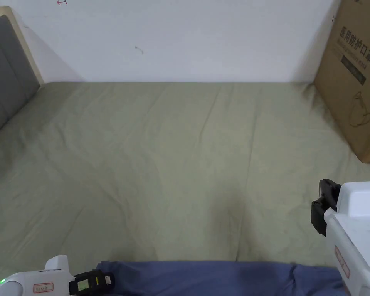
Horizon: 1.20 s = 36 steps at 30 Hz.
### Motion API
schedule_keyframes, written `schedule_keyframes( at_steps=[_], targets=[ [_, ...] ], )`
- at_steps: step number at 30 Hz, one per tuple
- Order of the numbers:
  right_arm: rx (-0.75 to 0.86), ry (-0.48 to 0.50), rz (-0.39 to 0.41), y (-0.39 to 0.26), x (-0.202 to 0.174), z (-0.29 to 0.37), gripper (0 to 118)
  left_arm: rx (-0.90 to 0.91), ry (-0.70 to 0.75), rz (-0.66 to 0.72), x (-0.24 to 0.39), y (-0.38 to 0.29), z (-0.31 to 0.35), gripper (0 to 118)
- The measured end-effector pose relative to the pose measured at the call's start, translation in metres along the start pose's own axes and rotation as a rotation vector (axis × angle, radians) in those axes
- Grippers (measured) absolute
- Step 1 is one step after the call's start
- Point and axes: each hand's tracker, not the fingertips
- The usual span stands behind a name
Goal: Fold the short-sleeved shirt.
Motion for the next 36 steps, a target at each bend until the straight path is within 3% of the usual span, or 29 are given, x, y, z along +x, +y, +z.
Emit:
schedule_keyframes(
  at_steps=[4,6,14,19,28,36],
  targets=[
    [-0.008,-0.004,-0.008,-0.003,0.006,-0.001,0,0.01,0.071,-0.083,0.008,-0.003,-0.001,25],
    [-0.011,-0.004,-0.017,-0.004,0.009,0.0,0,0.022,0.0,-0.029,0.008,-0.004,0.001,12],
    [0.005,-0.007,-0.027,-0.002,0.018,0.005,0,0.101,-0.015,-0.151,0.036,-0.006,0.034,9],
    [0.025,-0.004,-0.034,0.002,0.019,0.009,0,0.103,0.02,-0.143,0.033,0.013,0.064,8],
    [0.04,0.0,-0.04,0.005,0.021,0.015,0,0.125,0.231,-0.13,0.016,0.026,0.1,8],
    [0.053,0.003,-0.049,0.004,0.033,0.025,0,0.092,0.236,-0.144,0.126,0.01,0.08,8]
  ],
)
